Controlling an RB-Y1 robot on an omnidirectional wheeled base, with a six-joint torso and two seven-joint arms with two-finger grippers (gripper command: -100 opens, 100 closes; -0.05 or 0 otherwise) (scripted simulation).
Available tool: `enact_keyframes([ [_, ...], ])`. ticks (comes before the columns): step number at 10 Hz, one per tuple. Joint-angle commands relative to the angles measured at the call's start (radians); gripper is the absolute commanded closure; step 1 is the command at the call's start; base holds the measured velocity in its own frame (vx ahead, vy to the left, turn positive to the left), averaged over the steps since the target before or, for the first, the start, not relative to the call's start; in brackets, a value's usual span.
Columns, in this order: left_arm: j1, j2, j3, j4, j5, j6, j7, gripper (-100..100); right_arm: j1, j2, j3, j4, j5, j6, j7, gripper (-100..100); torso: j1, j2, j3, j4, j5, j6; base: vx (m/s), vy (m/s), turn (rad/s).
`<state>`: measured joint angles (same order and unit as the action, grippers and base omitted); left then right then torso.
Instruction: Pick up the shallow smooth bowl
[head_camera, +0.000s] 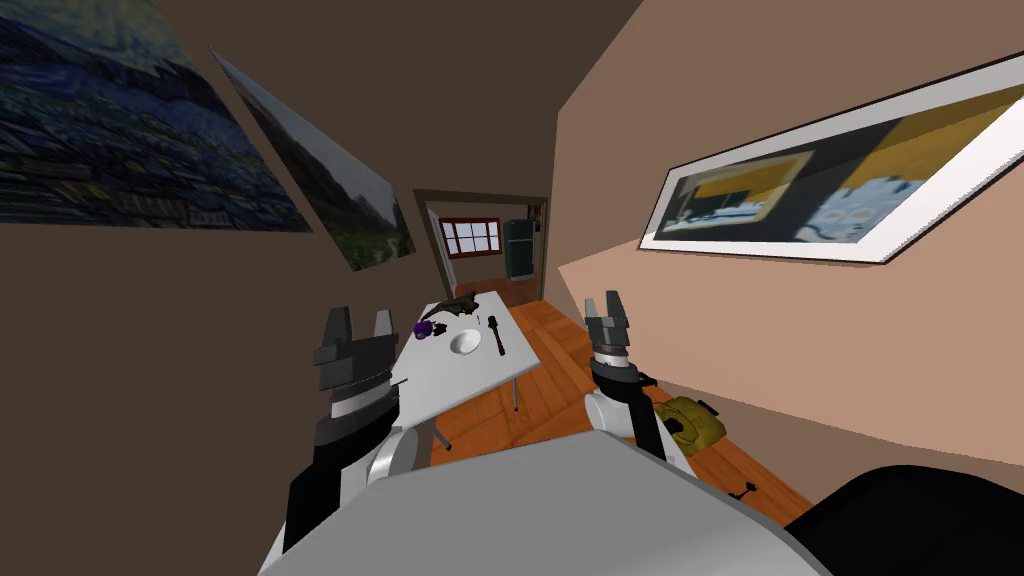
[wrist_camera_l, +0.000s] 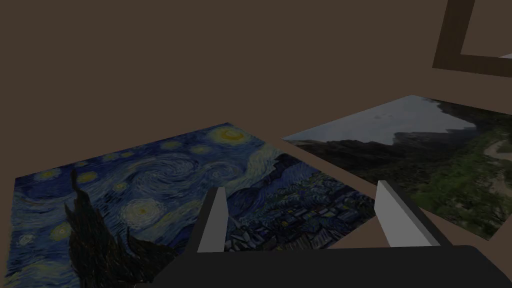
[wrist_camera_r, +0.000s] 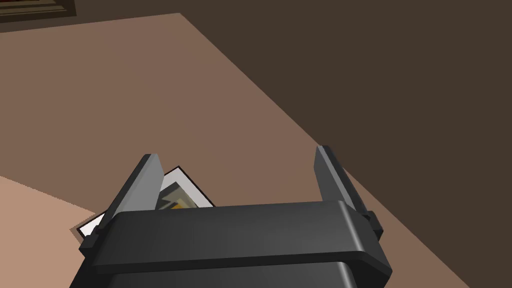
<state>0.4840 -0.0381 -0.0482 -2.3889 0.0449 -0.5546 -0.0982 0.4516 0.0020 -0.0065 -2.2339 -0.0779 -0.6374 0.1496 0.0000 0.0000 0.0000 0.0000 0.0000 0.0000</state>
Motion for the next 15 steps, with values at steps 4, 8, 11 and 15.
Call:
enact_keyframes([
  [4,-0.079,0.142,0.017,0.099,0.0,0.086,0.017,-100,0.0,0.0,0.0,0.0,0.0,0.0,0.0,0,-0.002,0.0,0.0,0.0,0.0,0.0,-0.011,-0.027,0.036],
  [8,-0.143,0.183,0.03,0.176,-0.001,0.156,0.032,-100,0.0,0.0,0.0,0.0,0.0,0.0,0.0,0,-0.002,0.001,0.001,0.0,0.0,0.0,-0.021,-0.034,0.033],
  [11,-0.22,0.212,0.044,0.267,-0.001,0.231,0.05,-100,0.0,0.0,0.0,0.0,0.0,0.0,0.0,0,-0.002,0.001,0.0,0.0,0.0,0.0,-0.018,-0.03,0.039],
  [15,-0.305,0.234,0.061,0.365,-0.001,0.323,0.071,-100,0.0,0.0,0.0,0.0,0.0,0.0,0.0,0,-0.002,0.001,0.001,0.0,0.0,0.0,-0.023,-0.034,0.045],
])
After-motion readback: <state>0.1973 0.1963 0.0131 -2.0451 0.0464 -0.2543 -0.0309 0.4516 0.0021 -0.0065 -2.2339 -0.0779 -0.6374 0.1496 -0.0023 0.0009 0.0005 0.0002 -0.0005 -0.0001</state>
